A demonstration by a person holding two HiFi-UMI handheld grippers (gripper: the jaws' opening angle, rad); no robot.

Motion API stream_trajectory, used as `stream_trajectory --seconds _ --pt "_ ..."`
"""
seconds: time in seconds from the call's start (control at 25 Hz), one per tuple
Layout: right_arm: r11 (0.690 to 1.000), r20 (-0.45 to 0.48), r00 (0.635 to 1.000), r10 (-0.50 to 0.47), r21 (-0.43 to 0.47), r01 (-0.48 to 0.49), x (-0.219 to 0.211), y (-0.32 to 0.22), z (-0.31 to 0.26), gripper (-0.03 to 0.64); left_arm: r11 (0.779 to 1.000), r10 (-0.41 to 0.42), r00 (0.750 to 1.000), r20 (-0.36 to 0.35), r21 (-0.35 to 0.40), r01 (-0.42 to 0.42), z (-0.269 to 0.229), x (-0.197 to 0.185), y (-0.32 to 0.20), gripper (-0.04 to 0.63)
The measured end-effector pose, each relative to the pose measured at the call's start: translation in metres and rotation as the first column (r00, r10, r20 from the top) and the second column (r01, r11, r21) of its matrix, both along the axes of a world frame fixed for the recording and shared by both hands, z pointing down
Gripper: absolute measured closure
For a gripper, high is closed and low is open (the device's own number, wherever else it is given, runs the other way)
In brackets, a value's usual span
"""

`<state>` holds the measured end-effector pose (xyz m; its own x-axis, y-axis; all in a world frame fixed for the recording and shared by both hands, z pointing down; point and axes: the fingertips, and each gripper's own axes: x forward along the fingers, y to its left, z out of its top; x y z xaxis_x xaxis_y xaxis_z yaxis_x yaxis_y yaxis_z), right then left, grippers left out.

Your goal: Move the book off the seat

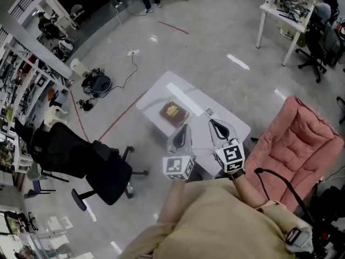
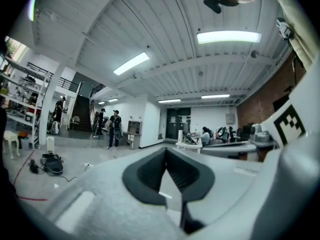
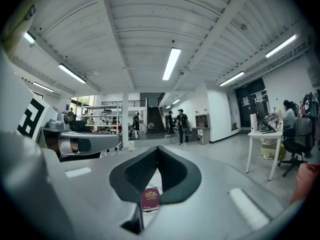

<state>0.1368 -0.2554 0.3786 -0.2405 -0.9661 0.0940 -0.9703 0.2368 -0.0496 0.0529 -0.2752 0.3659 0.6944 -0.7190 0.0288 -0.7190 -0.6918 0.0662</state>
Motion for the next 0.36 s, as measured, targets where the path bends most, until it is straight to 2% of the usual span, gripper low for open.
stream_trajectory --seconds 0.16,0.36 --pt "0.998 -0.005 0.998 0.07 -0.007 -0.07 -0.001 -0.003 0.004 0.611 0.997 0.072 0.997 -0.012 -0.01 -0.072 0.006 0.0 -0.012 0.595" --pt "0.989 -0.015 0.989 0.145 0.022 -0.145 -0.019 -0.032 0.0 0.611 0.987 0.158 0.987 -0.01 0.016 -0.158 0.001 -0.017 -0.042 0.595"
